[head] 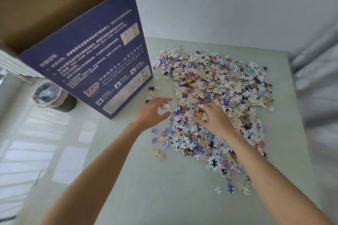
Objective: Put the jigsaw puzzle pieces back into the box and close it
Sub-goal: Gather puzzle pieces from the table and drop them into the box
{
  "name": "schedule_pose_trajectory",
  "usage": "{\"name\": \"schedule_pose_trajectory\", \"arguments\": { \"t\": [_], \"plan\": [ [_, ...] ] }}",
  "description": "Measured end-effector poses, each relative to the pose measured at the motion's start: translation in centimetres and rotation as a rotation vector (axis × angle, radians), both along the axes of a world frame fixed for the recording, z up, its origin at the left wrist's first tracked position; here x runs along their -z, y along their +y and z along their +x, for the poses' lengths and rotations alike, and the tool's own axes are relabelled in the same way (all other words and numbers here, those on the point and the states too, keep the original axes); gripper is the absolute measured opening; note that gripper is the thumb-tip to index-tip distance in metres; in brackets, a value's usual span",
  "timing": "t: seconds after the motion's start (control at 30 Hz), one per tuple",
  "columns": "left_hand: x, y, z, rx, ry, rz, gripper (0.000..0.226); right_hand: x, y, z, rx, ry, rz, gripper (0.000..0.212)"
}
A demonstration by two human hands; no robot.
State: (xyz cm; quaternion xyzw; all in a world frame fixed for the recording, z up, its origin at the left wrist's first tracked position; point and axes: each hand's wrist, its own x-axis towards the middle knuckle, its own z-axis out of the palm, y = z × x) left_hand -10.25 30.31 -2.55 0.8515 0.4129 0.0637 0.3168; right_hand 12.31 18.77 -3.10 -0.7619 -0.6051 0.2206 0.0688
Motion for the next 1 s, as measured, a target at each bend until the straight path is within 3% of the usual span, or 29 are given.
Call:
{"name": "schedule_pose_trajectory", "arguments": {
  "t": [0.1, 0.23, 0.43, 0.7, 0.83, 1.0],
  "plan": [
    [3.1, -0.3, 1.4, -0.03, 0.242, -0.09, 0.076, 3.0, -0.9, 0.1, 0.1, 0.055, -0.114, 0.072],
    [4.6, -0.4, 3.3, -0.057, 0.37, -0.134, 0.098, 4.9, 0.5, -1.1, 0.232, 0.058, -0.173, 0.088],
    [6.3, -2.9, 5.9, -0.014, 0.426, -0.11, 0.114, 6.1, 3.8, -3.5, 0.03, 0.01, -0.193, 0.087],
    [7.0, -4.7, 5.4, -0.059, 0.3, -0.219, 0.081, 6.7, 0.8, -3.1, -0.064, 0.027, -0.129, 0.065],
    [6.8, -4.8, 4.6, -0.048, 0.259, -0.206, 0.058, 6.4, -0.4, -2.8, -0.158, 0.001, -0.141, 0.072],
    [6.5, -4.7, 5.0, -0.068, 0.247, -0.271, 0.052, 5.9, -0.6, -3.4, -0.037, 0.025, -0.216, 0.078]
  ]
}}
